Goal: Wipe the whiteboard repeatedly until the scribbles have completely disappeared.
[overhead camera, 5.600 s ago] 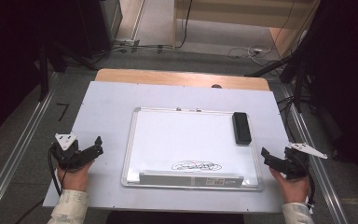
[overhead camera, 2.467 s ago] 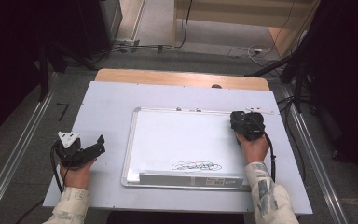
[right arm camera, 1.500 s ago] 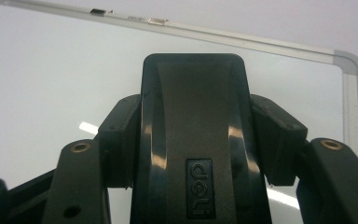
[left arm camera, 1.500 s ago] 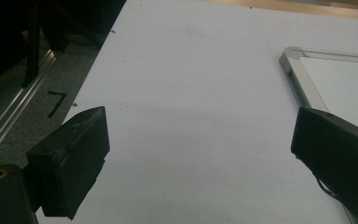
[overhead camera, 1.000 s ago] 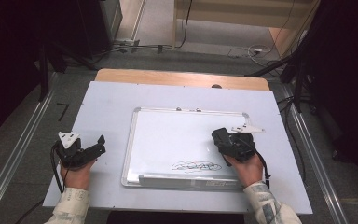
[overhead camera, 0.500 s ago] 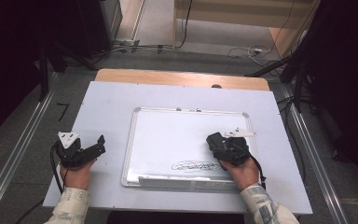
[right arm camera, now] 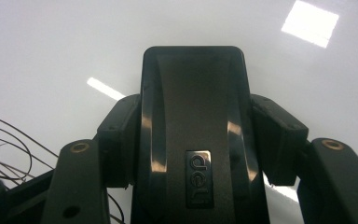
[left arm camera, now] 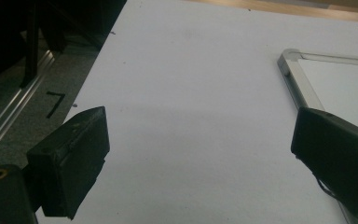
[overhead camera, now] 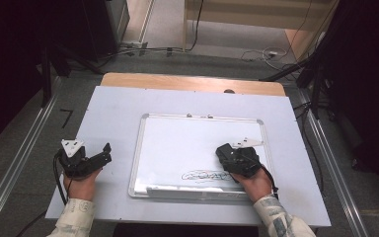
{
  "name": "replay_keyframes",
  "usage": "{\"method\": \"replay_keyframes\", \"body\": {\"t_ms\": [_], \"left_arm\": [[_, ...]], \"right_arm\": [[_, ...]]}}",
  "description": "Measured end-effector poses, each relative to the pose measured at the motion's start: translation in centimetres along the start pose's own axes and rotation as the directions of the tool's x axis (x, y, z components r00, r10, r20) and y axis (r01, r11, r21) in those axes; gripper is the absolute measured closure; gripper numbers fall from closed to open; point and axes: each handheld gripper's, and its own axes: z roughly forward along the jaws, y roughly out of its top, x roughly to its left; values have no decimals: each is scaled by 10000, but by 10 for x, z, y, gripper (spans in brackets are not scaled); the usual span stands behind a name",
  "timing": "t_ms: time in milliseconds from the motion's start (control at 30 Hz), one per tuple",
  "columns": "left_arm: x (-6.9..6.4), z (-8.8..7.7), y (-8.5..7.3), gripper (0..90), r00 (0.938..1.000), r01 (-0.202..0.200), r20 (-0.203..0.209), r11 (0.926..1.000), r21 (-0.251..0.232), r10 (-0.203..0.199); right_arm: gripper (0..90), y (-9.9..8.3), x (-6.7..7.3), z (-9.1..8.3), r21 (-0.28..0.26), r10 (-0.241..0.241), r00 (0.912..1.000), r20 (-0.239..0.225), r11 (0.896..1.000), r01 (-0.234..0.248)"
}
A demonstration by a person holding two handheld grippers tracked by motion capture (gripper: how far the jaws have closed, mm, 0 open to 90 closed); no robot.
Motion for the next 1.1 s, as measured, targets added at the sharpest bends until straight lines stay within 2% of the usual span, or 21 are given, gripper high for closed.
{"method": "replay_keyframes", "body": {"t_ms": [67, 333, 667, 1100], "left_arm": [[0, 0, 0, 44, 10000, 2, 1, 10000, 7, -2], [0, 0, 0, 45, 10000, -1, -11, 10000, -12, 1], [0, 0, 0, 45, 10000, -14, 9, 10000, -7, 14], [-1, 0, 0, 44, 10000, -30, -4, 10000, -14, 30]], "right_arm": [[377, -2, 2, 0, -173, -263, 9996, 66, 9995, 264], [381, -3, 2, -1, -309, -365, 9993, 90, 9988, 368], [381, -3, 3, -1, -354, -408, 9991, 124, 9985, 413], [387, -4, 0, -1, -384, -314, 9993, -196, 9988, 306]]}}
